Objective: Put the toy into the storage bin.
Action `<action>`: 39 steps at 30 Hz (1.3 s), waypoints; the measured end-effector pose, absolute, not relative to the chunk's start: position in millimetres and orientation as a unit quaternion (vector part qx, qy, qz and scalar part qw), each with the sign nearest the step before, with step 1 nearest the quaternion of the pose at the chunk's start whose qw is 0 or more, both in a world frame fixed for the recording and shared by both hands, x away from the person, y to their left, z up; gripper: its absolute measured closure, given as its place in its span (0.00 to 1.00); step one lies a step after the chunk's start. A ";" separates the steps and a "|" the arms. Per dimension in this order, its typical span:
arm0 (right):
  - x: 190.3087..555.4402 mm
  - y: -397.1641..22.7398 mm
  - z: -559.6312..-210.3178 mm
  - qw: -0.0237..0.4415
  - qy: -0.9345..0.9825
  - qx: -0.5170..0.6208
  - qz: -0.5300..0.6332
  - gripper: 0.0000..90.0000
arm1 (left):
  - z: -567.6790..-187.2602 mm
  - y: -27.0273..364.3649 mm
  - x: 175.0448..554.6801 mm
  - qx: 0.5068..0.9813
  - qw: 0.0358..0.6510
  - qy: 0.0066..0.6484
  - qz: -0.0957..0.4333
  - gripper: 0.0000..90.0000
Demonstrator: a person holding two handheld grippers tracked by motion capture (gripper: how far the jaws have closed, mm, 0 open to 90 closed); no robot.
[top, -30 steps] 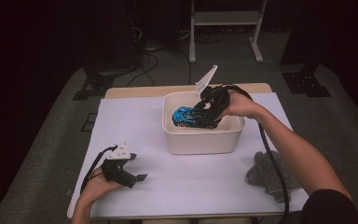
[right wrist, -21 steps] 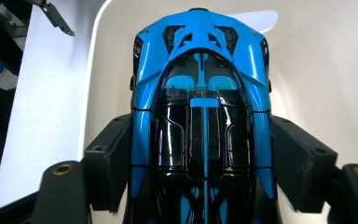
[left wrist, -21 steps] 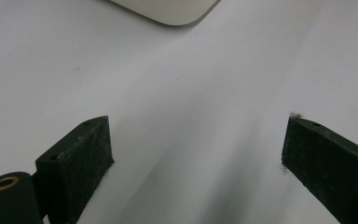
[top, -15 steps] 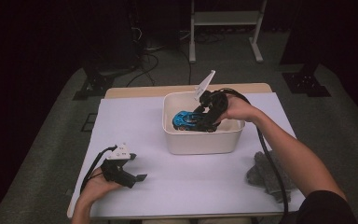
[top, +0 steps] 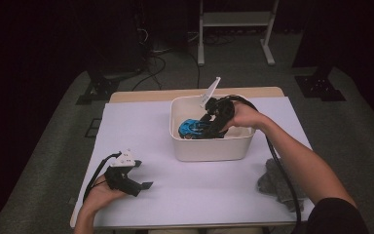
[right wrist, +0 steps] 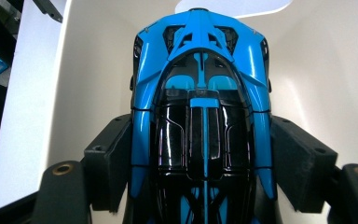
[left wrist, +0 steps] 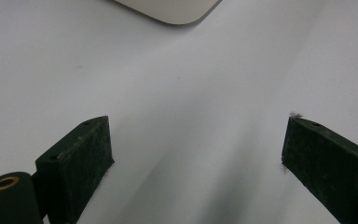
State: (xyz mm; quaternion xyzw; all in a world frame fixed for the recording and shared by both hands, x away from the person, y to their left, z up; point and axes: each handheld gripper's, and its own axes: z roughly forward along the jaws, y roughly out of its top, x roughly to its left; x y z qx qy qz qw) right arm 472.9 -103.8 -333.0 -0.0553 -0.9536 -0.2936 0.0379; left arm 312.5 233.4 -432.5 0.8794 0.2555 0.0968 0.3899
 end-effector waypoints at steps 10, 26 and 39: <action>476.3 -101.2 -341.6 0.047 -0.956 -0.061 -0.284 0.30 | -432.7 232.9 312.2 0.879 0.391 0.255 0.096 0.09; 480.8 -101.5 -347.9 0.051 -0.958 -0.070 -0.273 0.30 | -433.2 233.8 312.3 0.881 0.389 0.253 0.094 0.09; 484.5 -96.0 -358.0 0.064 -0.961 -0.072 -0.260 0.30 | -433.4 234.9 311.8 0.879 0.391 0.255 0.094 0.09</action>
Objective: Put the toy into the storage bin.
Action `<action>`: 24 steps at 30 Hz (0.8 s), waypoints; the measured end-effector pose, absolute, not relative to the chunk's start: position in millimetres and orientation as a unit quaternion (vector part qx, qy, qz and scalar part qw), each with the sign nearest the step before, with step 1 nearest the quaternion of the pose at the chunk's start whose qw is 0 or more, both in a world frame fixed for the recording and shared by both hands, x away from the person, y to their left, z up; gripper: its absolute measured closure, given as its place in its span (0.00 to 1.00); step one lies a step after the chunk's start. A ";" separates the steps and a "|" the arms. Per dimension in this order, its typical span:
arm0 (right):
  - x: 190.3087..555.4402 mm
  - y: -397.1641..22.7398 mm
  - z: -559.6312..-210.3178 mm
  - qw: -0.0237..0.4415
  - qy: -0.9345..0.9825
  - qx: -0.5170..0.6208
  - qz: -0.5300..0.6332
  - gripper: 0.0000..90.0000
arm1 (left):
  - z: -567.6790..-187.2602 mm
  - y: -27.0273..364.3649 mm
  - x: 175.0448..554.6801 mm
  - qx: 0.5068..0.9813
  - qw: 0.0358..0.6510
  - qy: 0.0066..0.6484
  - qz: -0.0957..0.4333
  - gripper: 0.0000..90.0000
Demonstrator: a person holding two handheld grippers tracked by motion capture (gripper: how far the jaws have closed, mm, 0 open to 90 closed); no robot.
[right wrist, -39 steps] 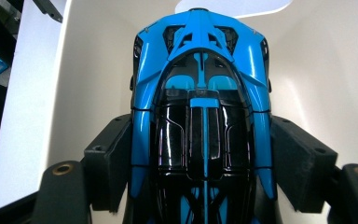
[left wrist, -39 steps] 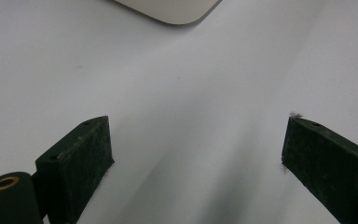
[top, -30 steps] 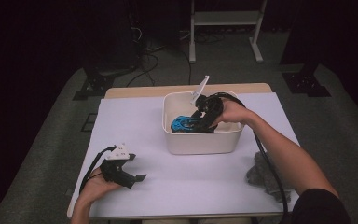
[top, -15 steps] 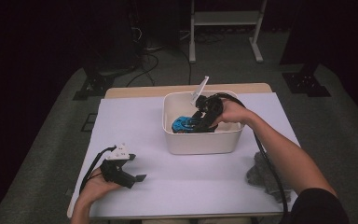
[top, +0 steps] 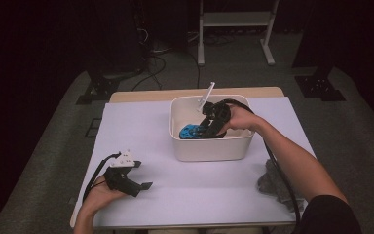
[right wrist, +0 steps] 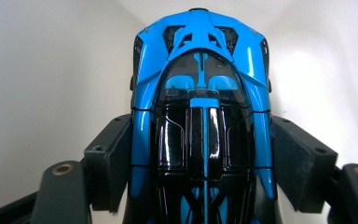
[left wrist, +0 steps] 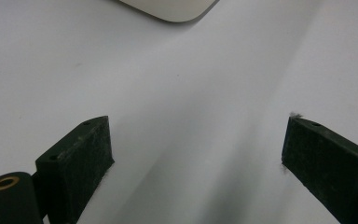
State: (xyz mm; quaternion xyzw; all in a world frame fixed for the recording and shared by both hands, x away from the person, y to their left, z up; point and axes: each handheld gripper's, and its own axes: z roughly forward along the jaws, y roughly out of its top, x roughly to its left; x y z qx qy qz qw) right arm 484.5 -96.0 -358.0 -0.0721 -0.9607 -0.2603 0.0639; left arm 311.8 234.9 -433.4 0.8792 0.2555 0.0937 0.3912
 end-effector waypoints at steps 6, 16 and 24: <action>486.4 -95.9 -361.5 0.063 -0.963 -0.077 -0.250 0.30 | -434.3 234.0 311.5 0.881 0.389 0.253 0.091 0.09; 485.7 -95.5 -361.8 0.065 -0.964 -0.081 -0.245 0.30 | -432.4 234.3 310.4 0.881 0.390 0.251 0.096 0.09; 486.3 -94.9 -362.2 0.077 -0.964 -0.088 -0.240 0.30 | -432.4 234.7 309.5 0.881 0.390 0.251 0.097 0.09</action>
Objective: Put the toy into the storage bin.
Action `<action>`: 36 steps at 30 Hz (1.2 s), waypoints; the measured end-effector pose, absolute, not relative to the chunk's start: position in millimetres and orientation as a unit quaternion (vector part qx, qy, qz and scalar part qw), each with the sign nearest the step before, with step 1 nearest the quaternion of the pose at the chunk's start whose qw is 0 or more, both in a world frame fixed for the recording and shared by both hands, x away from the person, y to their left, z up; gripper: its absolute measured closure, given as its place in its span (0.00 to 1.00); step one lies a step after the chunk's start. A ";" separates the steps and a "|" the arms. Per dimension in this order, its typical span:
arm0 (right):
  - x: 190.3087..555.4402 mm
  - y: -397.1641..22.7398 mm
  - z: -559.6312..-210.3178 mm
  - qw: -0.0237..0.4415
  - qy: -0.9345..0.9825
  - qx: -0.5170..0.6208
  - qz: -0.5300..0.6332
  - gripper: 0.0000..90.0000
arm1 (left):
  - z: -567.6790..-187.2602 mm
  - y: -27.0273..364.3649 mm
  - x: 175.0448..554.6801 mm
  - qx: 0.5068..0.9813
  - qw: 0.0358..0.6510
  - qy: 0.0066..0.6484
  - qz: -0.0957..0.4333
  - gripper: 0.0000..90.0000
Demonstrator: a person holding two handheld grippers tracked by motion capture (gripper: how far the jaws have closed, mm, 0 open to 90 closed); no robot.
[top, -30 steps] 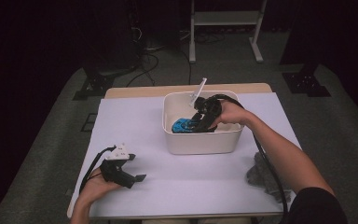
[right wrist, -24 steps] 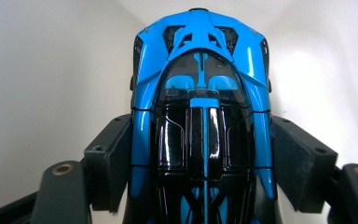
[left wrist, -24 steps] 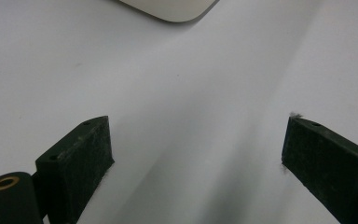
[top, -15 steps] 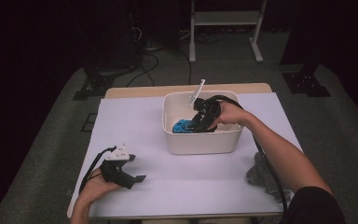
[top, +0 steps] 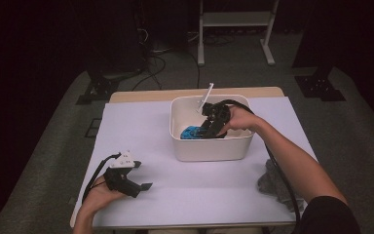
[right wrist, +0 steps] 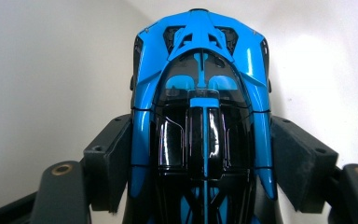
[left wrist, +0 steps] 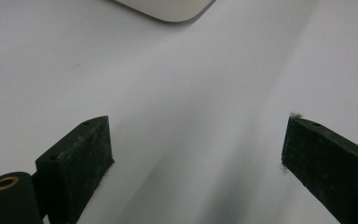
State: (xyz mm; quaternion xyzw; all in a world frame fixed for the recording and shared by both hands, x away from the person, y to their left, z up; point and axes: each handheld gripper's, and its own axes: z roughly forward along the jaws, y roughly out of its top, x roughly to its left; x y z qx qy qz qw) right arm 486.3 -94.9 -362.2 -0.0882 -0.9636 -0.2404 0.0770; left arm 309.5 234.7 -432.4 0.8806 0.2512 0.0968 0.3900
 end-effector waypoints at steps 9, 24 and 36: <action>487.1 -93.9 -365.2 0.075 -0.968 -0.096 -0.220 0.29 | -431.3 235.9 309.0 0.879 0.393 0.251 0.099 0.09; 487.8 -104.4 -348.1 0.064 -0.959 -0.107 -0.255 0.32 | -430.2 233.5 310.0 0.879 0.397 0.245 0.096 0.09; 472.0 -125.3 -324.9 0.049 -0.943 -0.119 -0.307 0.31 | -428.8 232.7 309.7 0.875 0.408 0.243 0.097 0.09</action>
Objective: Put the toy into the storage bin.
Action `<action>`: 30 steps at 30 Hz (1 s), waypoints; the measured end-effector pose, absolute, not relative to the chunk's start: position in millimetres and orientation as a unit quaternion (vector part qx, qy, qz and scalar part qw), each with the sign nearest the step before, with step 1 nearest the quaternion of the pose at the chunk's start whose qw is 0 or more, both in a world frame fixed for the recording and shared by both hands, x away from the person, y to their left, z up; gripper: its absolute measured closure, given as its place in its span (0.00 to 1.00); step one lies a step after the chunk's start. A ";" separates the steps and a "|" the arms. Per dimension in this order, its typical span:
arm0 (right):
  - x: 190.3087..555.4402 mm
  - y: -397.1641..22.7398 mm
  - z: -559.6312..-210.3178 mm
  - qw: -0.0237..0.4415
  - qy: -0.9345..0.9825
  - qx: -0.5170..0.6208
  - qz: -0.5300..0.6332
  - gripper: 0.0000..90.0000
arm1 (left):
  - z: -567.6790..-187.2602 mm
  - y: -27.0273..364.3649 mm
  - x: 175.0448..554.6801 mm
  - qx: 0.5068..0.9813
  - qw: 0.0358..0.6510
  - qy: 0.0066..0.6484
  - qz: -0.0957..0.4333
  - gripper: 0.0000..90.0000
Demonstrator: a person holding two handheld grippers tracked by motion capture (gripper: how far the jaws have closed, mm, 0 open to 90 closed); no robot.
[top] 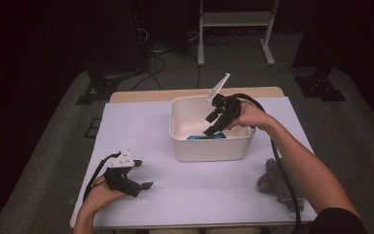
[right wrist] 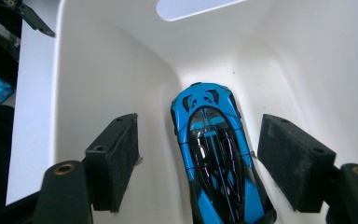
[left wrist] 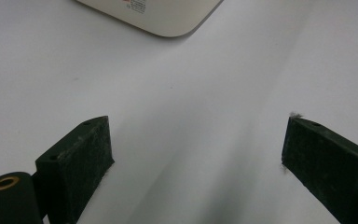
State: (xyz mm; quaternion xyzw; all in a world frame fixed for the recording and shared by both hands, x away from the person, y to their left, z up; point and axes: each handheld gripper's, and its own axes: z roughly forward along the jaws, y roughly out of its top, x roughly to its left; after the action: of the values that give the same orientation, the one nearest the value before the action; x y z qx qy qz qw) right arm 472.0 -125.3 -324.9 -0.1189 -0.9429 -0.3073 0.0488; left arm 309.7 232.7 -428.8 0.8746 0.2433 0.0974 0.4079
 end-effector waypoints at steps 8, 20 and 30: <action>459.9 -140.5 -308.7 0.034 -0.935 -0.118 -0.332 0.31 | -428.2 232.1 309.1 0.874 0.412 0.241 0.095 0.09; 446.9 -160.2 -292.9 0.014 -0.927 -0.130 -0.352 0.31 | -427.4 232.4 308.6 0.871 0.417 0.240 0.096 0.09; 435.1 -176.0 -283.5 0.003 -0.921 -0.137 -0.364 0.31 | -429.1 232.2 309.1 0.872 0.417 0.240 0.093 0.09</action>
State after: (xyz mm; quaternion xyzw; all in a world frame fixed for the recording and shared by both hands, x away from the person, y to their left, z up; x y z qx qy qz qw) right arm 435.1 -176.0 -283.5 -0.1366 -0.9215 -0.3635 0.0029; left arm 309.1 232.2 -429.1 0.8719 0.2400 0.0928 0.4167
